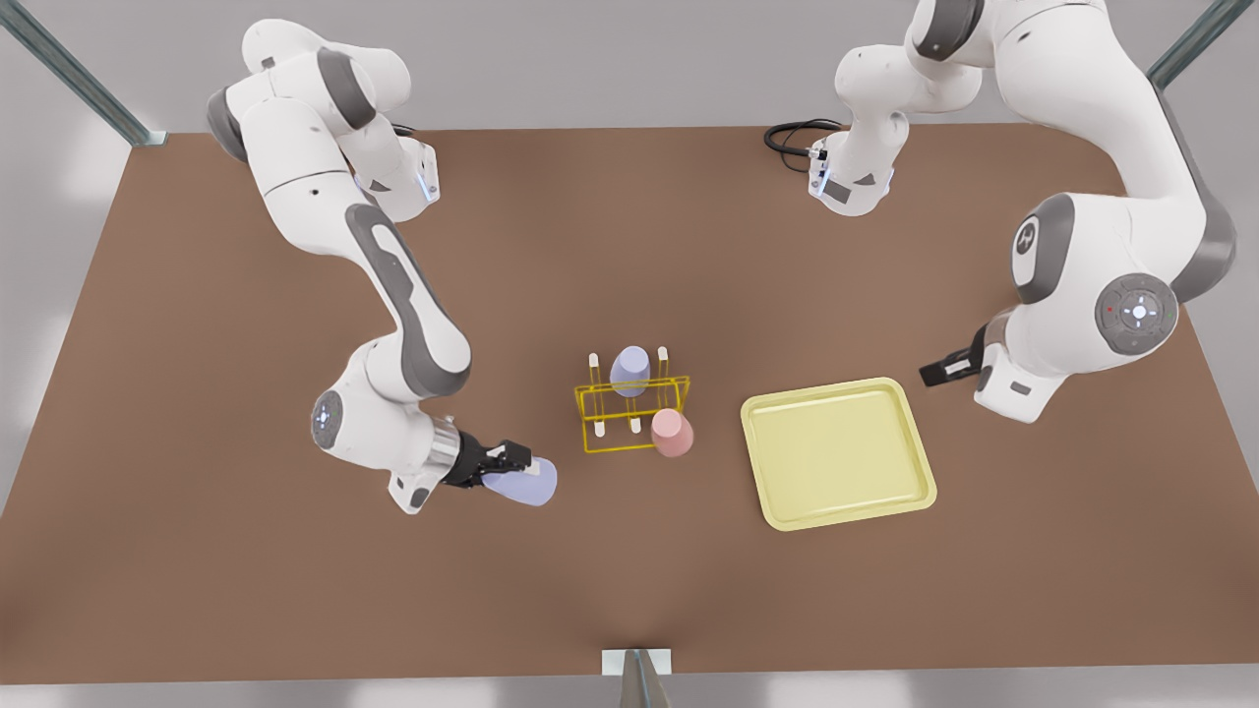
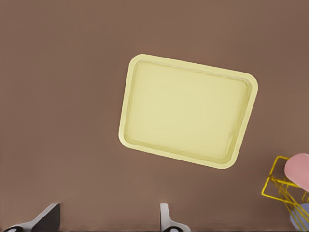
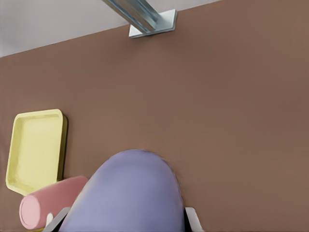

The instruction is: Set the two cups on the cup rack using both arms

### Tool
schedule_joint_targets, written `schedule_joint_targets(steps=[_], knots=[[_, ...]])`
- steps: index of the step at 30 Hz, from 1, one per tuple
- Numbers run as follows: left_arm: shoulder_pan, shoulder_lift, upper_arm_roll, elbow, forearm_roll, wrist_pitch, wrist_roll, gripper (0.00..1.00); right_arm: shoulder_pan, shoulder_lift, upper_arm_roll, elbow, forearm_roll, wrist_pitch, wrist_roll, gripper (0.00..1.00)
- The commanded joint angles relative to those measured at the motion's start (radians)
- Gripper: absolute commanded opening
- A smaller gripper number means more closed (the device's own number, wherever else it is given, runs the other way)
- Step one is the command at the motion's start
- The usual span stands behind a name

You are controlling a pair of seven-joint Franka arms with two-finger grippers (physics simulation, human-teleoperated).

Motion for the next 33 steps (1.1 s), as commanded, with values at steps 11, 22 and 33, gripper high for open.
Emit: schedule_joint_targets(steps=[11, 22, 33], knots=[[0.025, 0.004, 0.001, -0.004, -0.055, -0.122, 0.415, 1.00, 0.030, 0.045, 0.094, 0.056, 0.077, -0.033, 0.012, 0.78], [0.025, 0.004, -0.001, -0.005, -0.055, -0.123, 0.415, 1.00, 0.033, 0.016, 0.103, 0.025, 0.075, -0.148, 0.007, 0.78], [0.022, 0.004, -0.002, -0.005, -0.057, -0.131, 0.413, 1.00, 0.049, 0.030, 0.097, 0.003, 0.069, -0.147, 0.009, 0.78]])
